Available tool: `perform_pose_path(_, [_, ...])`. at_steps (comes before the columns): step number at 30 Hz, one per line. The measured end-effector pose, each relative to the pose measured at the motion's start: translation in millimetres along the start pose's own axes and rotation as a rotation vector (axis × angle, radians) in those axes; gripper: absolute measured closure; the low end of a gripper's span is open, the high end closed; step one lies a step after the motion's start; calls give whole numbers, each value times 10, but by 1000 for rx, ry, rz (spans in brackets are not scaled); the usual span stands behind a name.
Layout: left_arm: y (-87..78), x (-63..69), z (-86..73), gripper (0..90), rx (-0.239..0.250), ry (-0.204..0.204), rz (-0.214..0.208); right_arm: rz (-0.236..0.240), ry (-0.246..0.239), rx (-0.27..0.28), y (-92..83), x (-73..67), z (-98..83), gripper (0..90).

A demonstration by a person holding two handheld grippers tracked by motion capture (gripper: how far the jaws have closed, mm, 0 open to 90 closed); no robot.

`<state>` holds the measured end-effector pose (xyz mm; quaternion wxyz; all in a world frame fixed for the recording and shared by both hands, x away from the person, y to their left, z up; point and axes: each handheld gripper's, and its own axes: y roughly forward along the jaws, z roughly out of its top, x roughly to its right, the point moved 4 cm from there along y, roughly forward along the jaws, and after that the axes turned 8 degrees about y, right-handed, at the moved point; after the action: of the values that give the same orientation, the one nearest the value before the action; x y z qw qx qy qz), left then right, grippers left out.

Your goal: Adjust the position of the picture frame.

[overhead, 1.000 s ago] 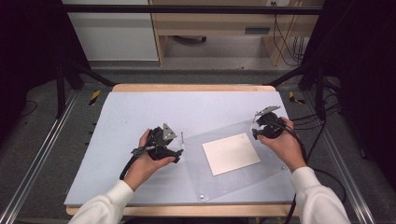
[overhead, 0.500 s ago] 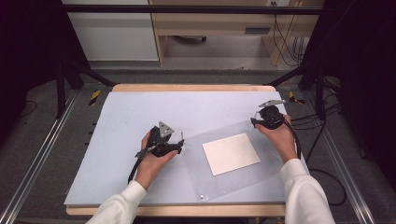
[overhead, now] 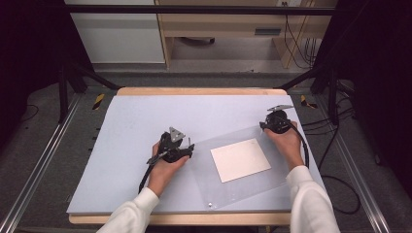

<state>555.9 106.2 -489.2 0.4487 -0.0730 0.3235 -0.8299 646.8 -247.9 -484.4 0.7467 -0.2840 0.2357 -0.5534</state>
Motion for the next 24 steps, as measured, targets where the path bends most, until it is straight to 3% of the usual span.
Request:
perform_pose_path(1, [5,8,0,409,0,-3,2,-1,15,7,18,-12,-2,694])
perform_pose_path(7, [1,58,12,427,14,-21,4,-11,45,13,74,11,1,763])
perform_pose_path(18, [42,94,-8,479,24,-36,13,-12,50,13,91,40,-4,847])
perform_pose_path(22, [81,100,0,577,34,-57,13,-10,53,15,93,41,-3,848])
perform_pose_path(24, [96,122,10,632,44,-64,39,-10,55,14,93,40,-3,848])
